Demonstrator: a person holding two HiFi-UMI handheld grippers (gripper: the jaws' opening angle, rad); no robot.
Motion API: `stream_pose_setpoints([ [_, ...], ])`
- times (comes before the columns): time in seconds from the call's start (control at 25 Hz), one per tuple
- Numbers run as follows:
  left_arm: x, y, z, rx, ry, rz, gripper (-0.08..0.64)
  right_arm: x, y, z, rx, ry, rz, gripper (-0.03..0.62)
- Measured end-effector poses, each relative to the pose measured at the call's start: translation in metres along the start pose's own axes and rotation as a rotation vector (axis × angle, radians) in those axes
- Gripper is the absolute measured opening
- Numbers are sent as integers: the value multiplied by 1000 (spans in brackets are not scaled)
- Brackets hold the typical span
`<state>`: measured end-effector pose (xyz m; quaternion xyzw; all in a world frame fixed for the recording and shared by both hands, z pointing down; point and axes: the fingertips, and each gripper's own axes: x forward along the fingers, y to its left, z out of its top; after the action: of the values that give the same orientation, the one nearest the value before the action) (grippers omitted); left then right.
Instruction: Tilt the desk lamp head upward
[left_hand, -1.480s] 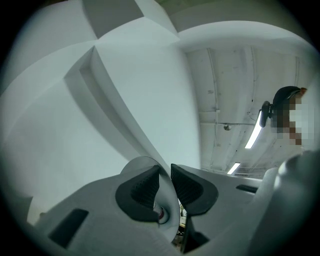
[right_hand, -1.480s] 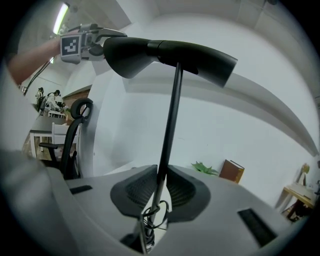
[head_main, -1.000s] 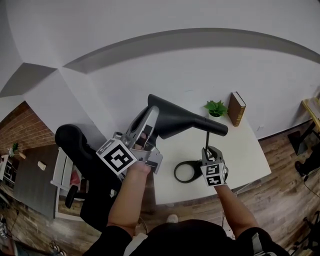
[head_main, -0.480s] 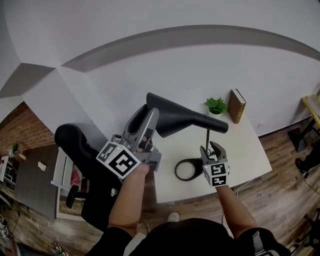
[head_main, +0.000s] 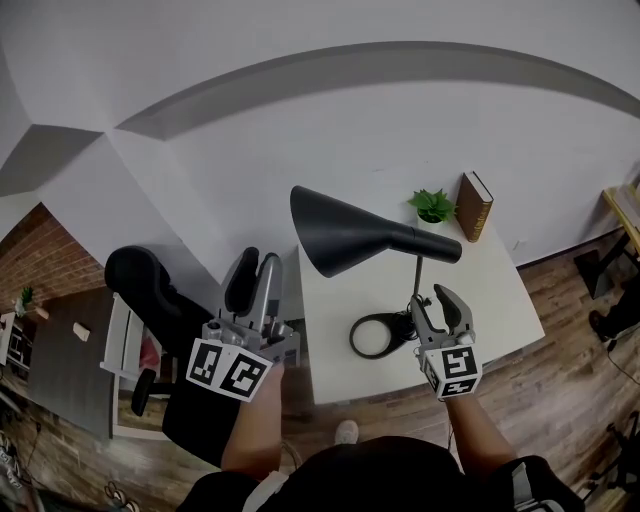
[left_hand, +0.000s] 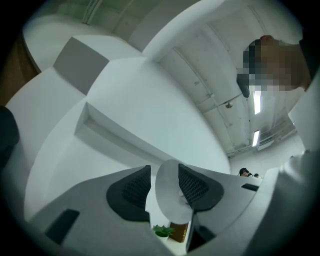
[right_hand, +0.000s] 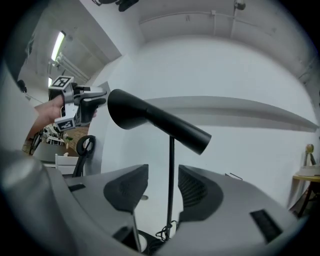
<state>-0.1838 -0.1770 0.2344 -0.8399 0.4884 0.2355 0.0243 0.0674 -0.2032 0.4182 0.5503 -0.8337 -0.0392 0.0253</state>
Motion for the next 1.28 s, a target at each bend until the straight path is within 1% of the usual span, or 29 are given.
stream_pose_setpoints([
  [0.04,-6,5,-10,7,27,16,167,-1,1,3,3,-5,2,160],
  [0.16,-20,16,-49,41,131,57,125,-4,4,5,9,-3,10,155],
  [0.24,-27,20,-75,78,191,75,80,-5,5,4,13,2,8,138],
  [0.36,-35,17,-113,128,279,65,39,-6,7,4,20,2,-1,112],
  [0.4,-38,14,-124,136,304,57,34,-8,8,5,22,-1,-4,93],
  [0.48,-42,8,-145,132,349,39,24,-11,7,5,17,-2,-18,50],
  [0.56,-47,1,-165,100,390,16,11,-15,6,4,6,12,-34,4],
  [0.64,-50,-6,-181,67,423,-5,8,-18,7,1,-9,35,-36,2],
  [0.88,-48,-24,-199,28,456,-61,8,-27,7,-3,-41,71,-27,0],
  [1.08,-46,-31,-202,14,463,-95,8,-35,2,-4,-48,80,-50,0],
  [1.28,-45,-36,-203,10,465,-109,8,-36,4,-4,-63,79,-55,0],
])
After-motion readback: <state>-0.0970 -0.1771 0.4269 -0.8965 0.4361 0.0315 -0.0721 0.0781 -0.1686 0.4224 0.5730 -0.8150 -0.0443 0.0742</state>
